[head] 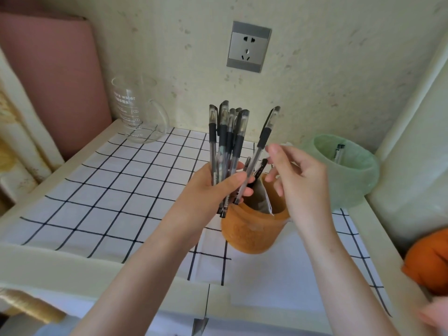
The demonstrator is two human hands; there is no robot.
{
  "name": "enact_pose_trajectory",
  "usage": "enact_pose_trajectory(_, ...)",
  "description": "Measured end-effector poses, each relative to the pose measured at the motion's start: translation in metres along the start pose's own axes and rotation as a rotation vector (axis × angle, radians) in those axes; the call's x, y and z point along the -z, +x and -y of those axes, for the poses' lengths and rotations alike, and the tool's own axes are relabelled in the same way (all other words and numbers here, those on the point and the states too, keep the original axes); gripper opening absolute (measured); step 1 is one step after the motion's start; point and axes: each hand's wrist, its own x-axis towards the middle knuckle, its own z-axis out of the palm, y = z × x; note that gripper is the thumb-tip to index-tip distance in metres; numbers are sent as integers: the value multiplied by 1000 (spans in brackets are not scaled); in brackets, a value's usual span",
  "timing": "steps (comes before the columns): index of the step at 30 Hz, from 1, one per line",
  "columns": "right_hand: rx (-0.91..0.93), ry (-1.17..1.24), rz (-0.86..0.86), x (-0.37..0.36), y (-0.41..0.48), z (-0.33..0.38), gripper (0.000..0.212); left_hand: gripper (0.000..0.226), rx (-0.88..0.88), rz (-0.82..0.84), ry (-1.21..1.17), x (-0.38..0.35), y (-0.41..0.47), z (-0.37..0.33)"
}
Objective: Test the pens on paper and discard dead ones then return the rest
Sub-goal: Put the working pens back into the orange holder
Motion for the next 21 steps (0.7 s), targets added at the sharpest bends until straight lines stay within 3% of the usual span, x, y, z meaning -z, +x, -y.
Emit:
enact_pose_trajectory(5,56,28,57,-4,-6,13,17,12,-11,21,60,-2,-2,-1)
enact_pose_trajectory(13,-33,68,157,-6,-9,16,13,23,6,102,92,-4,-2,1)
enact_pose_trajectory(21,-55,67,140,-6,-5,12,16,21,-6,93,150,-4,-1,3)
